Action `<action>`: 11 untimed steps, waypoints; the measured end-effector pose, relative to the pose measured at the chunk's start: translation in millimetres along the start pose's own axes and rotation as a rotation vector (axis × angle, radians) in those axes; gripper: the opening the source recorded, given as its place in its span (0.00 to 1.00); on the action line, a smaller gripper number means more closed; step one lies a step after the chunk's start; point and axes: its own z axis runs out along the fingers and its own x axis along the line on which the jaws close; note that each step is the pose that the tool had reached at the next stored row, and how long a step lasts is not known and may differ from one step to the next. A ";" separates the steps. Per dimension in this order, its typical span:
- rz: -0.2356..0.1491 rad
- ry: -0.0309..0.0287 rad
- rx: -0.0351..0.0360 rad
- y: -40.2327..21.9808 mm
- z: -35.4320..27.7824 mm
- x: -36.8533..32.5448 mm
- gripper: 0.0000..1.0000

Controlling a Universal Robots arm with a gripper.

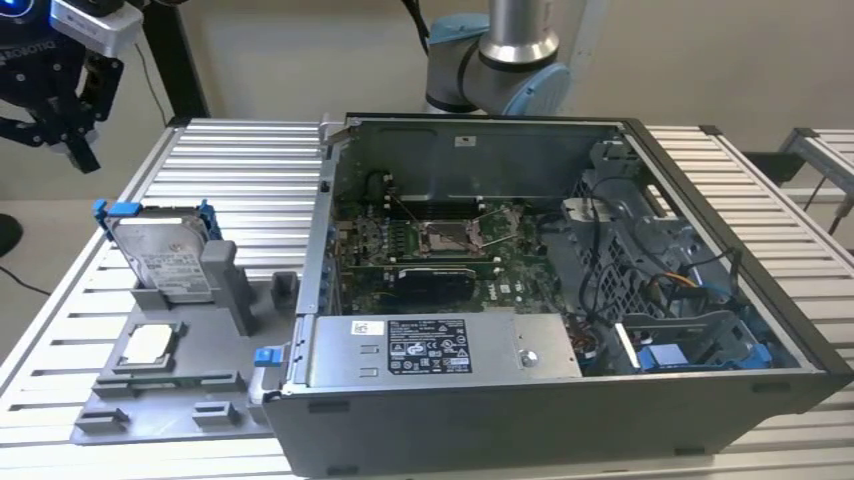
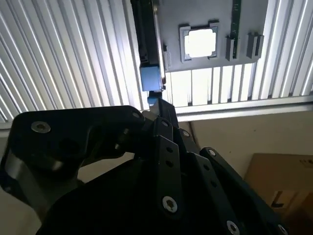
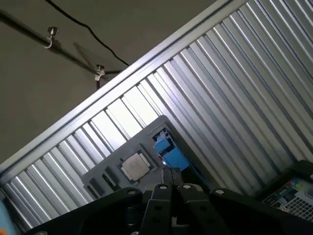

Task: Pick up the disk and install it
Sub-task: 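Pick up the disk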

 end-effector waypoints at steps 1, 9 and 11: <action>-0.018 0.0009 -0.0002 0.0 0.0 0.0 0.00; -0.163 0.0074 -0.0012 0.0 0.3 0.0 0.00; -0.199 0.0088 -0.0009 0.0 0.3 0.0 0.00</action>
